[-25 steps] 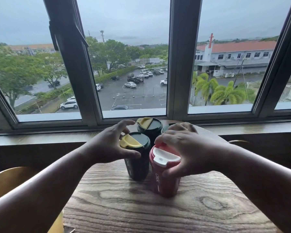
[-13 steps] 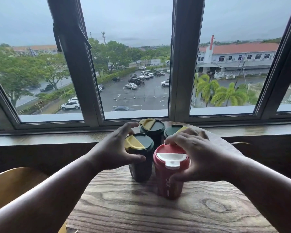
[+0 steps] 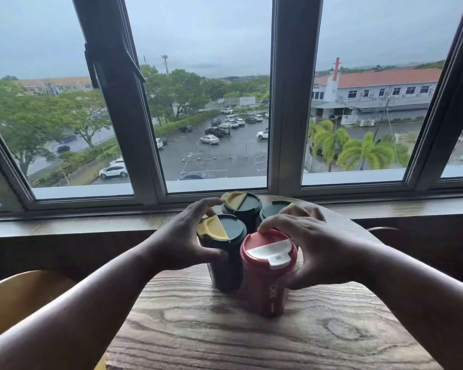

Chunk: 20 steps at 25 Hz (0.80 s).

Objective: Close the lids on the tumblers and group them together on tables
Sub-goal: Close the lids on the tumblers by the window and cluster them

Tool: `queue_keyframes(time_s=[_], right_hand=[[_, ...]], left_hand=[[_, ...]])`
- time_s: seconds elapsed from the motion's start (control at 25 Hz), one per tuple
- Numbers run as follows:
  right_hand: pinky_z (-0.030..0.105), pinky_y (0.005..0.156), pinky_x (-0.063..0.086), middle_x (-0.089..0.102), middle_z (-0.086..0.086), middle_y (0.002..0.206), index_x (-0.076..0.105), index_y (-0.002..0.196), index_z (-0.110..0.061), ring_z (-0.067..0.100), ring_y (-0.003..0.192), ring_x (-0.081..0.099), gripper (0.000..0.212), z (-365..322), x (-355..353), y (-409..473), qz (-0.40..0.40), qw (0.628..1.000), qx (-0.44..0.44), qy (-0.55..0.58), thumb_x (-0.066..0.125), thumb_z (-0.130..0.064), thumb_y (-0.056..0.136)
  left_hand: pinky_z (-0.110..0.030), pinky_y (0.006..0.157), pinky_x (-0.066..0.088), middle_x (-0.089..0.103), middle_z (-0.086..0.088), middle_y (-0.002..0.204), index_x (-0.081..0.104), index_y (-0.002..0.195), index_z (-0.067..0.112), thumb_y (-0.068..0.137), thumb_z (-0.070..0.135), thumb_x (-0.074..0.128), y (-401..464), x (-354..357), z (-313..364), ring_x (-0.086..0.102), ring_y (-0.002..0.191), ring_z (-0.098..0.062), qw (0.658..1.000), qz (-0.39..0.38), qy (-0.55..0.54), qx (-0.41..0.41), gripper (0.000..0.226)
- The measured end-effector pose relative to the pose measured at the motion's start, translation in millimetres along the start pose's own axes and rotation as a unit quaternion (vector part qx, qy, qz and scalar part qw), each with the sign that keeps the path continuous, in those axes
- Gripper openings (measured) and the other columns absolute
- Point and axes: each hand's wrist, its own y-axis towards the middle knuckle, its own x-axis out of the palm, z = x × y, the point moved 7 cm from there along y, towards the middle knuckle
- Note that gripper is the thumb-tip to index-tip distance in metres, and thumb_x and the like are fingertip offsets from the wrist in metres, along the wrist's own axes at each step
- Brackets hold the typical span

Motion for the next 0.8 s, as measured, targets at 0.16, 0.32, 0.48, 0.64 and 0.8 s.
queue_keyframes(time_s=[0.16, 0.32, 0.48, 0.64, 0.8], right_hand=[[0.008, 0.102, 0.014, 0.044, -0.036, 0.113, 0.045, 0.130, -0.041, -0.006, 0.115, 0.035, 0.083, 1.7, 2.0, 0.6, 0.006, 1.000, -0.004, 0.008, 0.078, -0.060, 0.056], [0.005, 0.100, 0.015, 0.043, -0.036, 0.114, 0.046, 0.131, -0.039, -0.006, 0.115, 0.035, 0.084, 3.0, 1.3, 0.1, 0.008, 1.000, -0.013, 0.008, 0.081, -0.058, 0.057], [0.004, 0.100, 0.016, 0.042, -0.038, 0.114, 0.046, 0.131, -0.040, -0.006, 0.117, 0.037, 0.083, 4.1, 0.5, 0.8, 0.010, 1.000, -0.014, 0.012, 0.081, -0.057, 0.058], [0.003, 0.100, 0.014, 0.039, -0.041, 0.113, 0.044, 0.133, -0.042, -0.011, 0.118, 0.032, 0.084, 3.3, 0.7, -0.8, 0.012, 1.000, -0.017, 0.009, 0.078, -0.060, 0.059], [0.015, 0.104, 0.026, 0.041, -0.035, 0.120, 0.047, 0.133, -0.043, -0.014, 0.119, 0.032, 0.075, 4.2, -13.1, -0.8, 0.019, 0.998, 0.024, 0.053, 0.065, -0.071, 0.066]], left_hand=[[-0.038, 0.103, 0.048, 0.050, 0.017, 0.119, 0.038, 0.136, 0.053, 0.051, 0.054, 0.084, -0.5, 0.4, 2.0, 0.055, 0.115, -0.008, 0.999, 0.030, -0.012, 0.004, 0.096], [-0.042, 0.101, 0.050, 0.051, 0.014, 0.118, 0.039, 0.136, 0.052, 0.054, 0.049, 0.085, -1.8, 1.8, 3.1, 0.058, 0.113, -0.013, 0.998, 0.051, -0.021, 0.024, 0.095], [-0.041, 0.098, 0.052, 0.051, 0.013, 0.119, 0.038, 0.137, 0.050, 0.055, 0.049, 0.085, -0.5, 2.2, 3.7, 0.058, 0.112, -0.013, 0.998, 0.049, -0.025, 0.030, 0.094], [-0.036, 0.103, 0.048, 0.048, 0.013, 0.123, 0.035, 0.139, 0.050, 0.057, 0.052, 0.082, 0.3, 3.4, 2.4, 0.053, 0.116, -0.006, 0.999, 0.028, -0.011, 0.033, 0.094], [-0.029, 0.098, 0.048, 0.047, 0.018, 0.122, 0.037, 0.141, 0.049, 0.061, 0.069, 0.073, 3.4, 0.6, 2.8, 0.051, 0.115, 0.001, 1.000, 0.008, -0.014, 0.015, 0.090]])
